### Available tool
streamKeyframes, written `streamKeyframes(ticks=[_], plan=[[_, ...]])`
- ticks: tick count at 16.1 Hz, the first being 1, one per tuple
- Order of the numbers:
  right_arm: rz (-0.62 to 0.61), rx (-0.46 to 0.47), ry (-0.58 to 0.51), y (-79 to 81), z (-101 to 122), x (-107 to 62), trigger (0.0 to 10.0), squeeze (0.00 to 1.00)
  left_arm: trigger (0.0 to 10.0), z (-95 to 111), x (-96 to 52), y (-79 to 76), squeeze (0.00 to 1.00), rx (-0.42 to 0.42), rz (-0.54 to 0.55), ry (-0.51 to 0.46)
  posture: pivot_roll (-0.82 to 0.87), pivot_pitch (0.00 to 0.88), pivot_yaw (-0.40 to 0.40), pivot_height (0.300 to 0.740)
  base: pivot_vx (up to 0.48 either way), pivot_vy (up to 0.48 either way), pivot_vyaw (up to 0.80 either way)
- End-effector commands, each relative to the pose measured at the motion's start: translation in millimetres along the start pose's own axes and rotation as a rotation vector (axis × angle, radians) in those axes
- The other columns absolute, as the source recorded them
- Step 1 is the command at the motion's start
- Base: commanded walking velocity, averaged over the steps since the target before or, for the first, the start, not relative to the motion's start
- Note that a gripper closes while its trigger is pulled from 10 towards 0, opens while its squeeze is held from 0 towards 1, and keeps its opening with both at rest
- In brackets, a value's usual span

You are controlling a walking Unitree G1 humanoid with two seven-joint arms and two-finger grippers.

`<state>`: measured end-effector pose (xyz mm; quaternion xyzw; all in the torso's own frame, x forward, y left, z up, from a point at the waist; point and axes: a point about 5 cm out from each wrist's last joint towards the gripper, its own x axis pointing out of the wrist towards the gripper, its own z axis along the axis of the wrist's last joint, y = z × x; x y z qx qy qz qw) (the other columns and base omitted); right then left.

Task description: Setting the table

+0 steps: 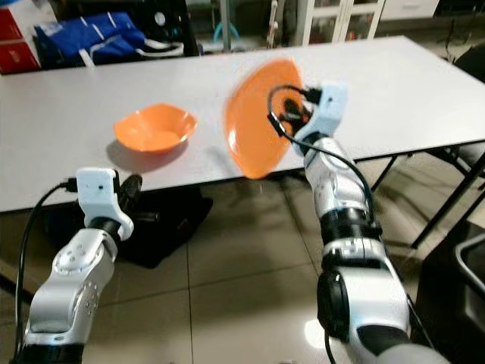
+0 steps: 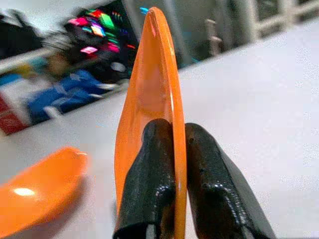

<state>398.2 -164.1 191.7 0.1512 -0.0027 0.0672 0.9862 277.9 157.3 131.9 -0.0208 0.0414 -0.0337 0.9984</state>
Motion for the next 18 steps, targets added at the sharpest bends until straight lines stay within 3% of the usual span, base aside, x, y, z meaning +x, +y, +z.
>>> streamKeyframes(ticks=[1,4,7,10,15,18], plan=[[-0.008,-0.001,-0.092,4.8,19,6.0,10.0,0.0,10.0,4,-2.1,-2.4,0.0,-0.003,-0.025,-0.01,-0.12,0.0,0.098,0.74,0.0,0.0,0.0],[-0.014,-0.023,-0.08,8.4,12,9.5,10.0,0.0,10.0,9,-5.1,-11.8,0.0,0.011,-0.071,-0.034,-0.11,0.0,0.095,0.74,0.0,0.0,0.0],[-0.016,-0.05,-0.078,9.8,9,10.8,10.0,0.0,10.0,18,-6.0,-21.1,0.0,0.096,-0.133,-0.082,-0.11,0.0,0.095,0.74,0.292,0.0,0.0],[-0.036,-0.072,-0.076,6.2,7,12.7,10.0,0.0,10.0,39,-7.4,-30.5,0.0,0.141,-0.308,-0.079,-0.11,0.0,0.099,0.74,0.445,0.0,0.0],[-0.043,-0.079,-0.069,6.8,4,13.5,10.0,0.0,10.0,53,-4.2,-38.5,0.0,0.218,-0.406,-0.094,-0.1,0.0,0.109,0.74,0.48,0.0,0.0],[-0.041,-0.076,-0.063,8.8,0,13.7,10.0,0.0,10.0,58,-4.2,-42.4,0.0,0.214,-0.436,-0.093,-0.1,0.0,0.112,0.74,0.48,0.0,0.0]])
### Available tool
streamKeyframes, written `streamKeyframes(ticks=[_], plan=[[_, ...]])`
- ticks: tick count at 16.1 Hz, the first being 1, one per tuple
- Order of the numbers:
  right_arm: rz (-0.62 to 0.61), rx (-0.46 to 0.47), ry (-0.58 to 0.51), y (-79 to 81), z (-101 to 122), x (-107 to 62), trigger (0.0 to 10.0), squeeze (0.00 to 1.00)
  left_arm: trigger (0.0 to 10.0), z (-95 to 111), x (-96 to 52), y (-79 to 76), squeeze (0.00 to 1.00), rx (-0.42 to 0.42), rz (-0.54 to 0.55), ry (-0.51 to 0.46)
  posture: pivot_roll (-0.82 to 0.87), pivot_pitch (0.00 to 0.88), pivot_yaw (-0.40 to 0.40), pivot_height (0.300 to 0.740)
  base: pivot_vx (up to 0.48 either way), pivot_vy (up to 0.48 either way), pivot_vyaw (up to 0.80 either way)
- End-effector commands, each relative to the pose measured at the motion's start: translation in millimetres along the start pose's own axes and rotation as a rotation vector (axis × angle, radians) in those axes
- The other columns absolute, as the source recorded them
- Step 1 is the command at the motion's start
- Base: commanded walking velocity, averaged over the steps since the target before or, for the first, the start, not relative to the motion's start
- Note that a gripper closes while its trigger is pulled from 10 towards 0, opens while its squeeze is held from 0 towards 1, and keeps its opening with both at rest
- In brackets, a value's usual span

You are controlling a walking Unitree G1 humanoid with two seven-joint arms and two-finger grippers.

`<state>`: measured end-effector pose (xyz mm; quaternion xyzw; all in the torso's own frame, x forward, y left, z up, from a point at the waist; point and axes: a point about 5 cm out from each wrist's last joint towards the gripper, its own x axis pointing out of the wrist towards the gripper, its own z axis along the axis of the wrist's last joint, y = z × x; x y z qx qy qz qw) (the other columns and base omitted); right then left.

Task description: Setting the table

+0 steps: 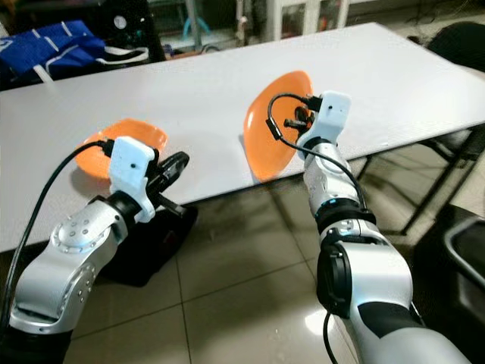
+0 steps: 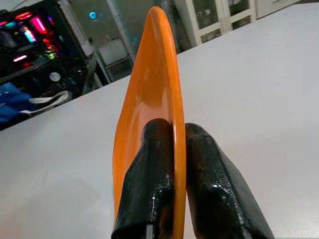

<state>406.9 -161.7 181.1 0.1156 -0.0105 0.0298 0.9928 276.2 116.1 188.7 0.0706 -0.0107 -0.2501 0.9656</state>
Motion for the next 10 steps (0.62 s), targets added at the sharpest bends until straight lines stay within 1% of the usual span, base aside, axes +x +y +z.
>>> streamKeyframes(ticks=[1,3,5,6,8,10], plan=[[0.032,-0.001,-0.041,11.4,11.1,4.7,10.0,0.0,10.0,4.6,-0.9,1.4,0.0,-0.006,-0.006,-0.007,-0.1,0.0,0.111,0.74,0.48,0.0,0.0],[0.037,-0.003,-0.04,12.3,10.6,4.9,10.0,0.0,10.0,6.0,-0.8,0.2,0.0,-0.03,-0.006,-0.013,-0.1,0.0,0.109,0.74,0.457,0.0,0.0],[0.049,-0.003,-0.036,13.7,10.3,5.2,10.0,0.0,10.0,7.8,-0.5,0.0,0.0,-0.034,0.01,-0.025,-0.1,0.0,0.104,0.74,0.444,0.0,0.0],[0.054,0.004,-0.032,14.1,9.9,5.2,10.0,0.0,10.0,8.8,0.1,1.7,0.0,-0.04,0.031,-0.033,-0.1,0.0,0.103,0.74,0.0,0.0,0.0],[0.061,0.011,-0.027,15.2,9.0,5.3,10.0,0.0,10.0,9.6,0.5,2.5,0.0,-0.046,0.034,-0.034,-0.1,0.0,0.103,0.74,0.0,0.0,0.0],[0.065,0.024,0.002,16.4,3.0,4.5,10.0,0.0,10.0,9.8,0.0,2.7,0.0,-0.05,0.037,-0.035,-0.1,0.0,0.103,0.74,0.0,0.0,0.0]])
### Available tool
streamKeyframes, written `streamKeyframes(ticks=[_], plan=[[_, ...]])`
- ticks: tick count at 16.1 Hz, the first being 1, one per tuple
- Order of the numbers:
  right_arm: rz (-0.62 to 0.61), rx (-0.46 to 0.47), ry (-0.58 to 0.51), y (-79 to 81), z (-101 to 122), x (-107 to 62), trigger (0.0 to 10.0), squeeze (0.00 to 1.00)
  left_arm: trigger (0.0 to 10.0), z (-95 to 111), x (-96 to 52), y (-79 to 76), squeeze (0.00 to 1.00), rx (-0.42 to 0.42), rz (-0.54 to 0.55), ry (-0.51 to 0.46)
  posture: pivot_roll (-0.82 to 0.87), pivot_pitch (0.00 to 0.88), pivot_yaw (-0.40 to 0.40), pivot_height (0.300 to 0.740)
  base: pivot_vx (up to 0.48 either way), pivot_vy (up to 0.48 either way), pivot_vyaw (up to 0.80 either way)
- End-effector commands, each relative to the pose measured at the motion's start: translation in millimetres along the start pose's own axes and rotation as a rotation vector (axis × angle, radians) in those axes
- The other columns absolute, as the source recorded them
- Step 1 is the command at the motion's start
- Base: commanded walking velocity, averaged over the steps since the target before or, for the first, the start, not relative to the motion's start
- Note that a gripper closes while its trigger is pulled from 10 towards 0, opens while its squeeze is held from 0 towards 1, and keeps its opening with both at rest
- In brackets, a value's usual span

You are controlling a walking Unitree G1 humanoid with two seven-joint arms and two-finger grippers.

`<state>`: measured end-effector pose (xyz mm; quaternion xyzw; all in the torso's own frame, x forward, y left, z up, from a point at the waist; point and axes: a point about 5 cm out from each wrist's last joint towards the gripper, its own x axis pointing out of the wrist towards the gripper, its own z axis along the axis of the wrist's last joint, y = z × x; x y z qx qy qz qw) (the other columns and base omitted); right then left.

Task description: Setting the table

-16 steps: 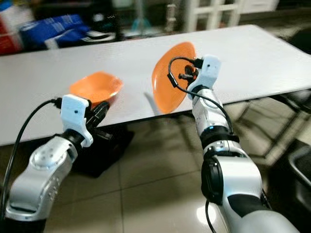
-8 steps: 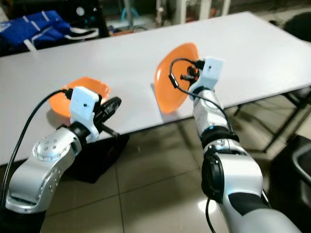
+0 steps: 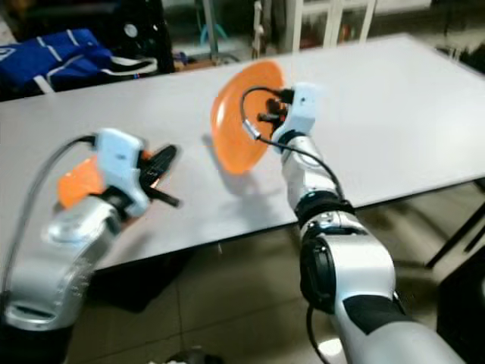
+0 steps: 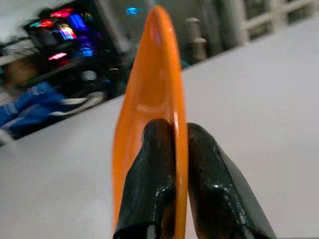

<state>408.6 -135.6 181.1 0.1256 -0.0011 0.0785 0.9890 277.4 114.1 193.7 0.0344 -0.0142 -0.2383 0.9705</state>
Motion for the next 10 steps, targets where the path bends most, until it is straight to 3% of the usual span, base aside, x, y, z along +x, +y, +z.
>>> streamKeyframes(ticks=[1,2,5,10], plan=[[-0.016,0.003,-0.008,-6.9,6,0.2,10.0,0.0,10.0,5,-1.8,2.6,0.0,0.015,0.013,-0.014,-0.1,0.0,0.103,0.74,0.0,0.0,0.0],[-0.008,0.006,0.0,-5.7,5,0.3,10.0,0.0,10.0,5,-1.9,2.5,0.0,0.013,0.015,-0.015,-0.1,0.0,0.103,0.74,0.0,0.0,0.0],[0.091,0.164,0.066,12.1,-4,2.8,10.0,0.0,10.0,5,-2.5,3.4,0.0,0.004,0.023,-0.016,-0.09,0.0,0.102,0.74,0.0,0.0,0.0],[0.083,0.222,0.158,15.9,-24,-1.5,10.0,0.0,10.0,5,-2.7,3.2,0.0,0.003,0.028,-0.019,-0.09,0.0,0.097,0.74,0.0,0.0,0.0]])
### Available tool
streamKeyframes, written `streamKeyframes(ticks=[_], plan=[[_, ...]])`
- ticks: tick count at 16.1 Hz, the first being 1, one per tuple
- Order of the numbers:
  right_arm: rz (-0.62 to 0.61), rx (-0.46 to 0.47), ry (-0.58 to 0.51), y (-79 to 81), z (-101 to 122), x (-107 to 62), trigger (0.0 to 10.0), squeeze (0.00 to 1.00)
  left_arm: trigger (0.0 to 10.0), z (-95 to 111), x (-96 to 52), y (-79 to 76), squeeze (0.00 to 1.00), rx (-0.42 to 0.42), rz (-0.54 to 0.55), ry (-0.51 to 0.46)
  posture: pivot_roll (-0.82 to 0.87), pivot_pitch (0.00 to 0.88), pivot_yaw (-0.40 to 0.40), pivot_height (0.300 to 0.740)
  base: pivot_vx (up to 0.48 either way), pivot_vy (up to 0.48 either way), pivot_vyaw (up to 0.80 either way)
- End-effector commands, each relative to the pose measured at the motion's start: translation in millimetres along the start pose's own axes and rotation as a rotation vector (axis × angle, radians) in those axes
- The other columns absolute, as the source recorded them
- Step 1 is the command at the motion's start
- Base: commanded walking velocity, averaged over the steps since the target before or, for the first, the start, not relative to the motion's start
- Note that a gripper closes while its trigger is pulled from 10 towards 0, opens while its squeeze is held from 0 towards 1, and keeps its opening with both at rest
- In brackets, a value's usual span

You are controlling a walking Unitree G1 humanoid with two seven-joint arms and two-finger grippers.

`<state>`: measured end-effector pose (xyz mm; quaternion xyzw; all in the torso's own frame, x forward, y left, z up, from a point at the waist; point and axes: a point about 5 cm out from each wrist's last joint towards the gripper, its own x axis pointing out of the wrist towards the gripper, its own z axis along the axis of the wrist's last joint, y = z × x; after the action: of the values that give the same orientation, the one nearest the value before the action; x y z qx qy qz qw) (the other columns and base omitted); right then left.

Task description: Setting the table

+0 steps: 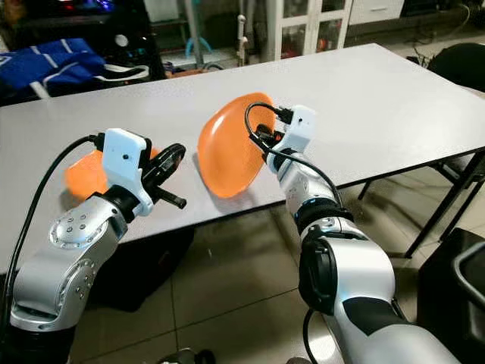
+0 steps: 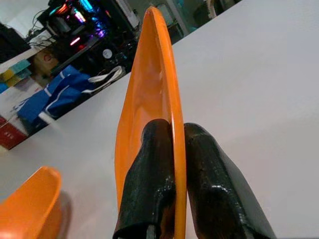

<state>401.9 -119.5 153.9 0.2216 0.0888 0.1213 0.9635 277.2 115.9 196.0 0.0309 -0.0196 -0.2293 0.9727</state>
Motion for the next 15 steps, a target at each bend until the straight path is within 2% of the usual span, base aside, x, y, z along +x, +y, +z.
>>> streamKeyframes(ticks=[1,2,4,8,11,13,15], plan=[[0.004,-0.002,0.004,5.6,0,1.9,10.0,0.0,10.0,3,-1.8,1.4,0.0,0.008,0.009,-0.007,-0.09,0.0,0.097,0.74,0.0,0.0,0.0],[-0.02,-0.048,0.051,2.8,-14,-0.3,10.0,0.0,10.0,3,-2.8,1.7,0.0,0.009,0.011,-0.007,-0.08,0.0,0.093,0.74,0.0,0.0,0.0],[-0.044,-0.081,0.105,-0.9,-28,-3.5,10.0,0.0,10.0,3,-4.6,2.6,0.0,0.013,0.015,-0.004,-0.06,0.0,0.089,0.74,0.0,0.0,0.0],[-0.082,-0.108,0.174,-5.9,-48,-8.9,10.0,0.0,10.0,3,-10.5,4.4,0.0,0.023,0.034,0.003,-0.03,0.0,0.084,0.74,0.0,0.0,0.0],[-0.089,-0.139,0.185,-6.1,-54,-10.3,10.0,0.0,10.0,3,-14.1,5.8,0.0,0.032,0.047,0.011,-0.03,0.0,0.084,0.74,0.0,0.0,0.0],[-0.093,-0.199,0.17,-5.1,-52,-9.7,10.0,0.0,10.0,2,-14.5,5.9,0.0,0.033,0.049,0.014,-0.03,0.0,0.085,0.74,0.0,0.0,0.0],[-0.089,-0.222,0.15,-3.0,-48,-8.3,10.0,0.0,10.0,2,-14.2,5.6,0.0,0.032,0.05,0.013,-0.03,0.0,0.086,0.74,0.0,0.0,0.0]])
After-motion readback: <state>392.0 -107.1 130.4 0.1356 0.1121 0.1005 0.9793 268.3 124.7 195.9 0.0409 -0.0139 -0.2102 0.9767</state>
